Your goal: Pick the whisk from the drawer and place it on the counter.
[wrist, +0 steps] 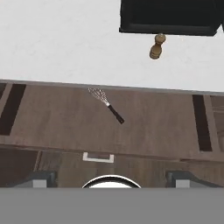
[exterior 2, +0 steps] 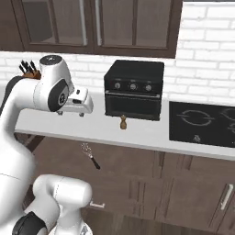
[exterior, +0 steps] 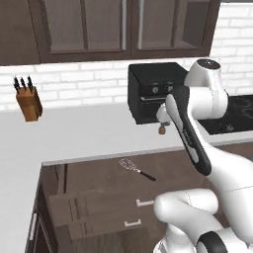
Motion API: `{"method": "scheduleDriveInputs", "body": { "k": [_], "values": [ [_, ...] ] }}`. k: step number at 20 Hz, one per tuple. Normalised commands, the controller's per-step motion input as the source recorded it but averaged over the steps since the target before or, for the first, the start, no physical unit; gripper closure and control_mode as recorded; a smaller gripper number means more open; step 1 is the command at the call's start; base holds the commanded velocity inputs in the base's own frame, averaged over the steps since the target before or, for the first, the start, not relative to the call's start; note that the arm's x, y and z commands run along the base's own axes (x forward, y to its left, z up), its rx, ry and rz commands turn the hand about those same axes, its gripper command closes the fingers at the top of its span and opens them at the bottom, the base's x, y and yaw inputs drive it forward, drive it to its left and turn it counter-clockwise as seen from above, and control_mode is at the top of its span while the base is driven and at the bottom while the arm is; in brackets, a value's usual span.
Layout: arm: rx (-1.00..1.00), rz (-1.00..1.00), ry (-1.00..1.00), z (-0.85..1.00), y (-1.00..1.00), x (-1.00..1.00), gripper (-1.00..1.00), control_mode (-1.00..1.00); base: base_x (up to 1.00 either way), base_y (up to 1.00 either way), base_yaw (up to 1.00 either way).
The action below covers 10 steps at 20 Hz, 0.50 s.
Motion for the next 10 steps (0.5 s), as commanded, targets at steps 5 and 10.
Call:
{"method": "scheduleDriveInputs", "body": {
  "k": [5, 10],
  "values": [
    [0.0, 0.0, 0.0, 0.0, 0.0, 0.0, -1.0, 1.0, -0.53, -1.0, 0.0],
    [0.0, 0.0, 0.0, 0.0, 0.0, 0.0, -1.0, 1.0, 0.04, -1.0, 0.01]
  ]
}}
